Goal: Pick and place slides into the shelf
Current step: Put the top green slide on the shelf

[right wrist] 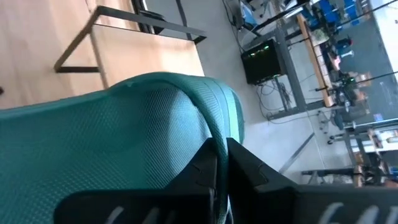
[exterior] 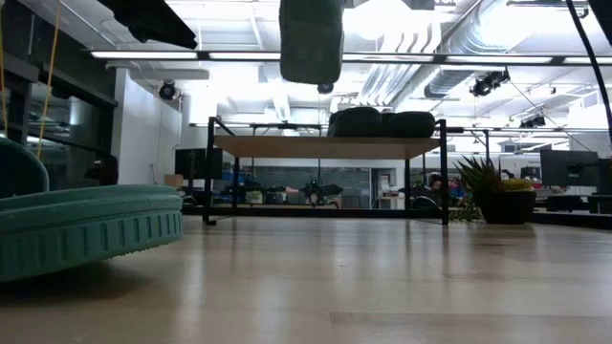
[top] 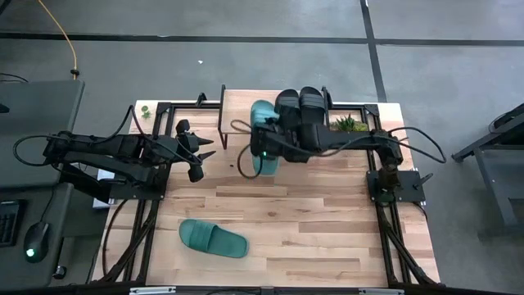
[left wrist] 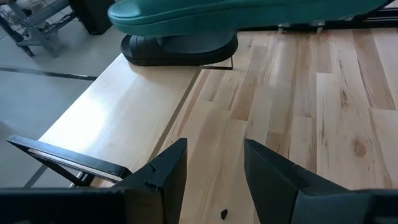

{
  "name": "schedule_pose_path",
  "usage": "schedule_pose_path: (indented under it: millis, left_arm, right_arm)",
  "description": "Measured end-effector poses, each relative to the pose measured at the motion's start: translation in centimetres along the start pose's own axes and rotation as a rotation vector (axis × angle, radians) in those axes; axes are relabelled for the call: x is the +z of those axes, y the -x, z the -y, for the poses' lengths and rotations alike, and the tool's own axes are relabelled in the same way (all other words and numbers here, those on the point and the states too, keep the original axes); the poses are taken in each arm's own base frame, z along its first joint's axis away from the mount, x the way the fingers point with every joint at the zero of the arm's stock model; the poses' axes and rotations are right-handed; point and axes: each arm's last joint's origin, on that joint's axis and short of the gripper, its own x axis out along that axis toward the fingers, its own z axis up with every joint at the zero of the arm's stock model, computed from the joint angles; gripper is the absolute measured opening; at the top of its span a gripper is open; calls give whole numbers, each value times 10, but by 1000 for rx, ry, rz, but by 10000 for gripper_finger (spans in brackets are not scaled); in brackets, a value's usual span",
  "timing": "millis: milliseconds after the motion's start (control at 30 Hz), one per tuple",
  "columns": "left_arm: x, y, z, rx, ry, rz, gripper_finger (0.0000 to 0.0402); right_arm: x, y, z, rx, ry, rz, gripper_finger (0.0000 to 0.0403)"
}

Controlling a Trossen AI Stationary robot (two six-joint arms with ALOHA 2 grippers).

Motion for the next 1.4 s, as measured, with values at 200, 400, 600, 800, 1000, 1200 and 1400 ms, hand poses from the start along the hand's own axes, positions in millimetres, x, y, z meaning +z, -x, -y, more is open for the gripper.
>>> schedule_pose_path:
  millis: [200,400,600,800,1000,1200,1400]
  left_arm:
    - [0,0,0,0,0,0,143]
    - [0,0,0,0,0,1,143]
    - [0,0,0,0,0,1,143]
    - [0,0,0,0,1,2,143]
    - [0,0,0,11,-1,3,143]
    - [0,0,-1,18,-3,3,143]
    - [0,0,-1,19,-3,3,143]
  right_arm:
    - [0,-24,19,8,-27,-6,0]
    - [1,-44,39,-11,-49,5,0]
    - [-1,-65,52,-4,-63,20,0]
    - [-6,-93,57,-3,-64,-13,0]
    - [-9,-123,54,-5,-34,-42,0]
    - [-15,-147,53,-11,-33,-85,0]
    - [-22,-167,51,47,-38,-101,0]
